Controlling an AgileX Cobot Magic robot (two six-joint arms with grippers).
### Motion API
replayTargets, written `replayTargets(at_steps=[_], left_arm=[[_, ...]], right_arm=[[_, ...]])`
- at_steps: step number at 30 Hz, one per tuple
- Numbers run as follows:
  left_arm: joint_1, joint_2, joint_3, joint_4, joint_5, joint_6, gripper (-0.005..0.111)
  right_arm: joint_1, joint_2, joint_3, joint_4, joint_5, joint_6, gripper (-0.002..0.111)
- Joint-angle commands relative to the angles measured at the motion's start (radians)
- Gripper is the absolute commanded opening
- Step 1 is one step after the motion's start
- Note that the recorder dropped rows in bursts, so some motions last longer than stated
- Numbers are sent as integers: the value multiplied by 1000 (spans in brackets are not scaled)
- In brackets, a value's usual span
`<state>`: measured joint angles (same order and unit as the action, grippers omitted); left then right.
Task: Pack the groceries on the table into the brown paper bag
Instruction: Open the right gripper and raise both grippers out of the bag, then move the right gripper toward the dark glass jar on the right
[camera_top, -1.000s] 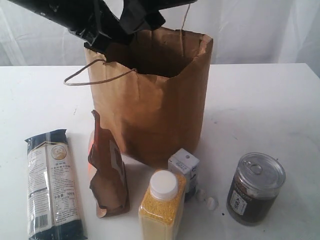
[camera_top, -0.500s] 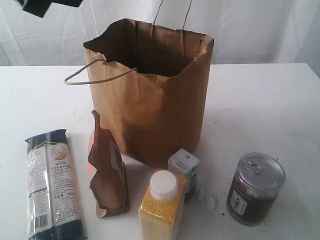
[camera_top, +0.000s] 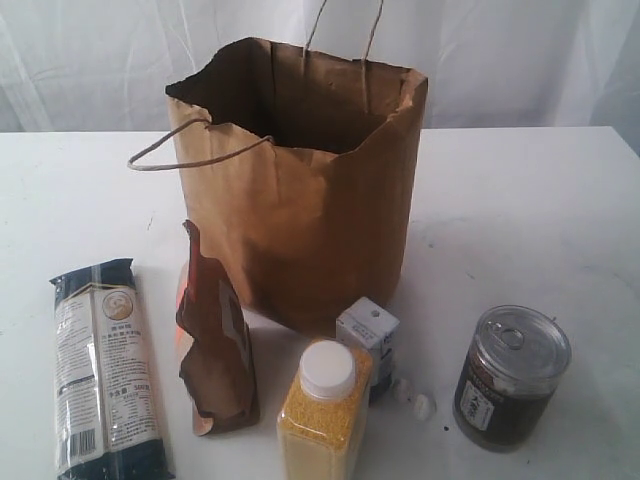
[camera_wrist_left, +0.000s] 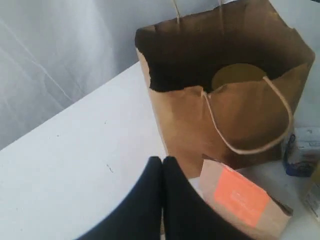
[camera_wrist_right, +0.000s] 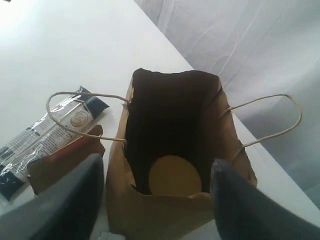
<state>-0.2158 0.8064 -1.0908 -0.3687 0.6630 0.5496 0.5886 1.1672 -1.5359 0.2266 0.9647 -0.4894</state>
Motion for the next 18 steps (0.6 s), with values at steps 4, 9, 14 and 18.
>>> replayTargets(at_steps=[4, 9, 14, 18], left_arm=[[6, -281, 352, -19, -137, -162, 0], [6, -446, 528, -19, -250, -272, 0], [6, -543, 657, -17, -390, -337, 0], [6, -573, 760, -15, -472, -391, 0]], right_arm=[[-1, -73, 73, 4, -58, 5, 58], [-1, -106, 120, 7, -87, 5, 58], [-1, -122, 158, 7, -100, 5, 58], [-1, -128, 183, 7, -109, 5, 58]])
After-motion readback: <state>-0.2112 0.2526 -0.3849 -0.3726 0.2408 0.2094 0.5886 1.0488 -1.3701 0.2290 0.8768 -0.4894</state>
